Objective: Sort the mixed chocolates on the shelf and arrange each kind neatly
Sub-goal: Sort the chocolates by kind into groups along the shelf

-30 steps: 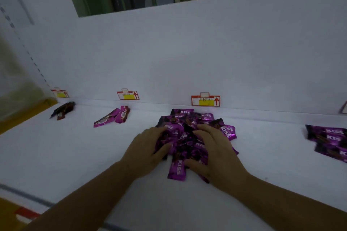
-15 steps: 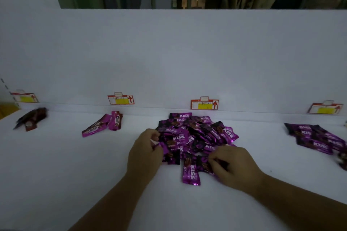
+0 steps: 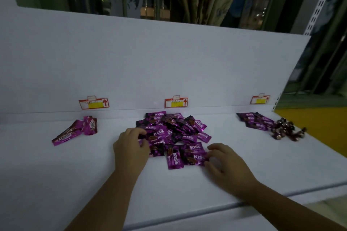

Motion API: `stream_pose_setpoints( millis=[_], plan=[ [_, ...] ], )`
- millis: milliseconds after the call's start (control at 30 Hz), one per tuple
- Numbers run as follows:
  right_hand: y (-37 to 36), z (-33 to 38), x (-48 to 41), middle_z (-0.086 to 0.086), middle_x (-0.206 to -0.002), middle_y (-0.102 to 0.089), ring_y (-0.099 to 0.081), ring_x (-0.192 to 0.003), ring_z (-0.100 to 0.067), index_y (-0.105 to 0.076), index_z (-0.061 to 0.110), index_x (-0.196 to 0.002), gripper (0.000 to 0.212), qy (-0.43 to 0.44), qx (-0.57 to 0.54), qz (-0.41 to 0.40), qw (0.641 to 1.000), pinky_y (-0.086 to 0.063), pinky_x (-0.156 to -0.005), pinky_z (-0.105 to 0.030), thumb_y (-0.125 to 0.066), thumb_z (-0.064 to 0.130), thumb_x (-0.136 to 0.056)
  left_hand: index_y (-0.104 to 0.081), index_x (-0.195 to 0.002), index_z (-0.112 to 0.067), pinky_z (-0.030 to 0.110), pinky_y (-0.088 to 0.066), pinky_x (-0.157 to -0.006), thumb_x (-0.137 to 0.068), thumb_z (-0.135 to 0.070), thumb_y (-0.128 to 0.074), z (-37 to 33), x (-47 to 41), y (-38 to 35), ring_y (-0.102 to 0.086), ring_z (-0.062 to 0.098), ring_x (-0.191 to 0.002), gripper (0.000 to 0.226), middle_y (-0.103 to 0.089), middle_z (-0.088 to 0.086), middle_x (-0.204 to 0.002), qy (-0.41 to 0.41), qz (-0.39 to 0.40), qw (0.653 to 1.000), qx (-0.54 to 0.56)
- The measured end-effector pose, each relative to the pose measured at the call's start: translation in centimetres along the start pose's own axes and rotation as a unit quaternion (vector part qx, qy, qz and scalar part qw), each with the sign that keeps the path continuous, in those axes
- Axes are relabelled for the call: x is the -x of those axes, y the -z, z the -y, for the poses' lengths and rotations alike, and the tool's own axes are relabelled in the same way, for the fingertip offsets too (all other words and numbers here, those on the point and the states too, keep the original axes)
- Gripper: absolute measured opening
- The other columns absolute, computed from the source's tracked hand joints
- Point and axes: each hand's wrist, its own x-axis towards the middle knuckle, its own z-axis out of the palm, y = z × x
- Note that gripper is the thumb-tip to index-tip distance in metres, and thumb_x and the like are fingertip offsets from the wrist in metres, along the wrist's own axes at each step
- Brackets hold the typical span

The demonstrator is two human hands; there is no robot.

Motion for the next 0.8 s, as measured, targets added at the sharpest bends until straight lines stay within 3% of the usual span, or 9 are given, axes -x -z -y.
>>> stream_pose_setpoints(
  millis=[233, 367, 467, 567, 633, 800],
  plan=[
    [0.2, 0.0, -0.3, 0.007, -0.096, -0.065, -0.054, -0.09, -0.009, -0.07, 0.028, -0.099, 0.025, -0.029, -0.014, 0.025, 0.999, -0.041, -0.077, -0.023, -0.052, 0.04, -0.088, -0.063, -0.102, -0.02, 0.04, -0.038, -0.09, -0.085, -0.021, -0.056, -1.2, 0.1, -0.4, -0.056, 0.02, -0.093, 0.019, -0.064, -0.002, -0.096, -0.074, 0.029, 0.988, -0.134],
    [1.2, -0.1, -0.3, 0.002, -0.095, -0.063, -0.052, -0.088, -0.012, -0.066, 0.022, -0.1, 0.029, -0.022, -0.032, 0.046, 0.998, -0.043, -0.079, -0.03, -0.049, 0.044, -0.091, -0.057, -0.118, -0.023, 0.04, -0.037, -0.099, -0.089, -0.034, -0.05, -2.9, -0.9, -0.5, -0.051, 0.019, -0.111, 0.032, -0.059, -0.001, -0.118, -0.125, 0.112, 0.967, -0.191],
    [2.6, -1.8, 0.6, -0.004, -0.114, -0.059, -0.051, -0.104, -0.02, -0.058, 0.017, -0.117, 0.038, 0.077, 0.058, 0.091, 0.991, -0.041, -0.09, -0.036, -0.044, 0.044, -0.093, -0.048, -0.132, -0.021, 0.037, -0.033, -0.105, -0.092, -0.041, -0.046, -6.5, -1.8, -1.2, -0.043, 0.021, -0.125, 0.045, -0.05, 0.002, -0.135, -0.152, 0.194, 0.95, -0.189],
    [5.3, -4.8, 1.9, -0.007, -0.139, -0.046, -0.04, -0.127, -0.025, -0.043, 0.019, -0.137, 0.052, 0.102, 0.12, 0.115, 0.981, -0.028, -0.106, -0.039, -0.042, 0.047, -0.093, -0.036, -0.141, -0.022, 0.037, -0.021, -0.113, -0.094, -0.045, -0.04, -11.7, -1.9, -2.8, -0.025, 0.021, -0.138, 0.052, -0.031, 0.004, -0.149, -0.171, 0.264, 0.931, -0.184],
    [7.7, -7.0, 2.9, -0.005, -0.152, -0.029, -0.023, -0.139, -0.024, -0.031, 0.024, -0.145, 0.057, 0.086, 0.145, 0.128, 0.977, -0.013, -0.114, -0.039, -0.04, 0.049, -0.094, -0.033, -0.142, -0.023, 0.037, -0.013, -0.115, -0.096, -0.043, -0.039, -15.3, -1.0, -4.5, -0.013, 0.021, -0.142, 0.051, -0.017, 0.005, -0.155, -0.165, 0.268, 0.937, -0.154],
    [12.8, -12.5, 6.3, -0.003, -0.158, -0.009, -0.004, -0.145, -0.021, -0.02, 0.028, -0.148, 0.06, 0.059, 0.176, 0.144, 0.972, 0.001, -0.116, -0.04, -0.036, 0.051, -0.095, -0.035, -0.141, -0.025, 0.038, -0.01, -0.117, -0.093, -0.048, -0.038, -20.7, 2.2, -9.6, -0.005, 0.019, -0.144, 0.054, -0.01, 0.003, -0.156, -0.203, 0.249, 0.938, -0.127]
  ],
)
